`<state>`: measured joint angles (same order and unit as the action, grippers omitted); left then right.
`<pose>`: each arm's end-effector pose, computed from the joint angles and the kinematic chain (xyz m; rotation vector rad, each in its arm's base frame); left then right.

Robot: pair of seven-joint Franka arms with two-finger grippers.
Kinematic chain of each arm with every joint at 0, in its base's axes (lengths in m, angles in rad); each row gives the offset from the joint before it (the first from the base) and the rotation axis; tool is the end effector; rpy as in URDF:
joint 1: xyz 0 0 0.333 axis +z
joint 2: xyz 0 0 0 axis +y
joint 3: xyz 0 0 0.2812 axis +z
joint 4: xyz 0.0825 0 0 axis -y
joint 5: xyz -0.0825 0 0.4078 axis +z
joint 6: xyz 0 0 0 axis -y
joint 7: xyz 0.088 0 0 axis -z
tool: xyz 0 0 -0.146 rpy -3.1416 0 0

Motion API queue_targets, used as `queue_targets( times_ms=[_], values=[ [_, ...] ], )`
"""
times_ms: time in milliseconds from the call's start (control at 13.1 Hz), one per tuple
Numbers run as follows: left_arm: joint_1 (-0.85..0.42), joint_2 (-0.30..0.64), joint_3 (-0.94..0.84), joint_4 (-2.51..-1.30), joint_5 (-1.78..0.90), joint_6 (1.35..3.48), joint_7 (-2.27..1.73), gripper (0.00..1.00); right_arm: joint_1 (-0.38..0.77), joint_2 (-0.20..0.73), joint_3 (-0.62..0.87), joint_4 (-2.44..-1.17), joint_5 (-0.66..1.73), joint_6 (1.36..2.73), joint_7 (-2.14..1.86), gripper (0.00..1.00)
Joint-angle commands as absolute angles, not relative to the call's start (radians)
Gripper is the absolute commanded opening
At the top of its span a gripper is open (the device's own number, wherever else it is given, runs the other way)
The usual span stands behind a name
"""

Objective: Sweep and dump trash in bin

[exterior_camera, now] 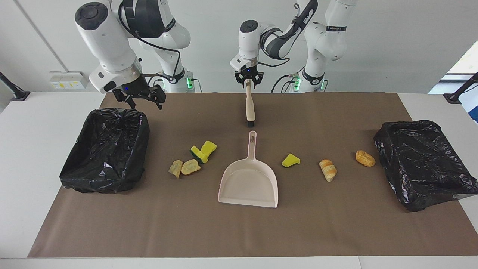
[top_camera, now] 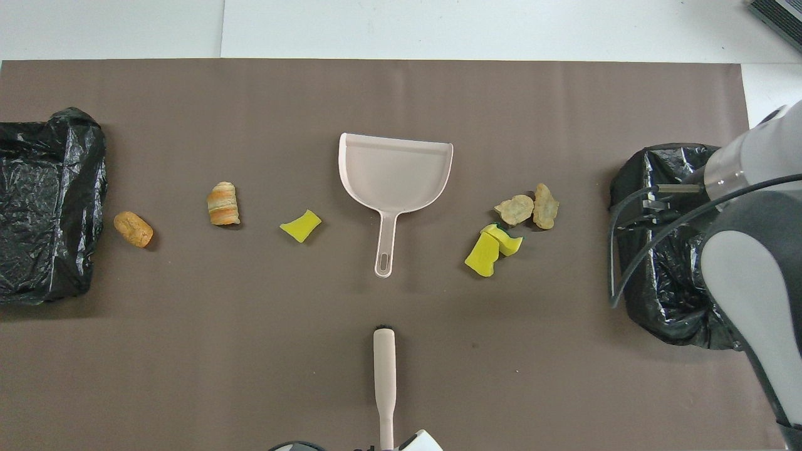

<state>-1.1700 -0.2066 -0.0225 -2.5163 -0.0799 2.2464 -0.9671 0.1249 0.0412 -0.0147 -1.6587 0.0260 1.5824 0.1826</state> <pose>0.1656 -0.4279 0.2603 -3.0983 0.2684 0.1234 0.5754 0.0676 0.4846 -3.1259 0.1161 0.1878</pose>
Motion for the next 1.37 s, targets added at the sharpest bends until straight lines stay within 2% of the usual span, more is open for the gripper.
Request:
queue_targets(
  times_ms=[0, 76, 228, 380, 685, 989, 1293],
  values=[
    [-1.187, -0.21, -0.006, -2.528, -0.097, 2.263, -0.971, 0.15, 0.158, 0.052, -0.014, -1.654, 0.049, 1.624, 0.235, 1.0],
    [-1.184, -0.201, -0.006, -2.516, -0.097, 2.254, -0.969, 0.0, 0.16, 0.06, -0.014, -1.651, 0.049, 1.628, 0.245, 1.0],
    [-1.171, -0.202, 0.006, -2.47, -0.097, 2.182, -0.965, 0.0, 0.161, 0.061, -0.014, -1.644, 0.055, 1.629, 0.256, 1.0],
    [-1.1, -0.203, 0.009, -2.398, -0.086, 2.049, -0.966, 0.0, 0.166, 0.093, -0.011, -1.603, 0.077, 1.628, 0.294, 1.0],
    [-0.968, -0.245, 0.011, -2.313, 0.03, 1.829, -0.966, 0.0, 0.259, 0.178, -0.006, -1.554, 0.081, 1.629, 0.472, 1.0],
    [-0.683, -0.265, 0.011, -2.266, 0.064, 1.799, -0.788, 0.0, 0.293, 0.242, 0.003, -1.525, 0.152, 1.707, 0.606, 1.0],
    [-0.427, -0.219, 0.011, -2.203, 0.187, 1.808, -0.559, 0.0, 0.351, 0.276, 0.003, -1.529, 0.187, 1.773, 0.656, 1.0]
  ],
)
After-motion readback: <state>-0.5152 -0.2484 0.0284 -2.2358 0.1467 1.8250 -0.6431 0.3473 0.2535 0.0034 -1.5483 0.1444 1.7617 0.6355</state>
